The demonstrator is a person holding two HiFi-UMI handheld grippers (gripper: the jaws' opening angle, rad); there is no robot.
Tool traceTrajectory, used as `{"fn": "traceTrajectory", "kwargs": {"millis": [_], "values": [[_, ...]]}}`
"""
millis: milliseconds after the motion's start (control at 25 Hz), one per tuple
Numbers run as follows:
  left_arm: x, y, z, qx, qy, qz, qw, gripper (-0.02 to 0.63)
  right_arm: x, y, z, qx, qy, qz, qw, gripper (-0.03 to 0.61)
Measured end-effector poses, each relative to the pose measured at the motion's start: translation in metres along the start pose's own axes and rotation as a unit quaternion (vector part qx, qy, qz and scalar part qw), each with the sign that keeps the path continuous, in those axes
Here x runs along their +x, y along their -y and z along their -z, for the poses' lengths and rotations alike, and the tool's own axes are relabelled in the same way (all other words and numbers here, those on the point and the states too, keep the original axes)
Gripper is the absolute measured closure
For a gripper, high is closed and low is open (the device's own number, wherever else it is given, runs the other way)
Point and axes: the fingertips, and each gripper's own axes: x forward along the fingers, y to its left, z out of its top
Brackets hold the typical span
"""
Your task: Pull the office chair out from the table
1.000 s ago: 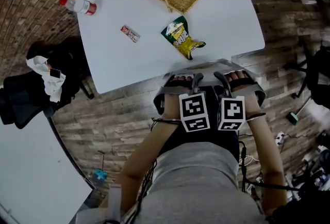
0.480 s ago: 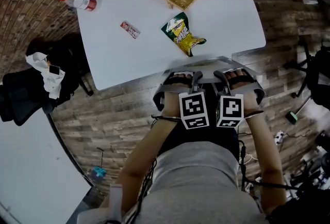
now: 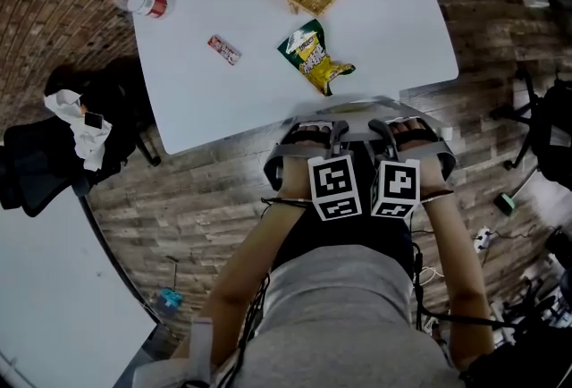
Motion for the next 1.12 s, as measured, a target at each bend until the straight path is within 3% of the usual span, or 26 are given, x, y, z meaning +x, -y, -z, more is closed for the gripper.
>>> {"fn": "traceTrajectory", "kwargs": {"millis": [600,1120], "values": [[-0.001,0.005,0.000,-0.003,-0.020,-0.003,0.9998,0.525,-0.007,-0.004,-0.008,0.017,0.017,-0.020,1.000,0.483],[-0.018,0.077,0.008,0.006,-0.023,0.005,0.9997,0.525,-0.026,-0.076,-0.022,0.026,0.025,-0.039,0.999,0.486]]}}
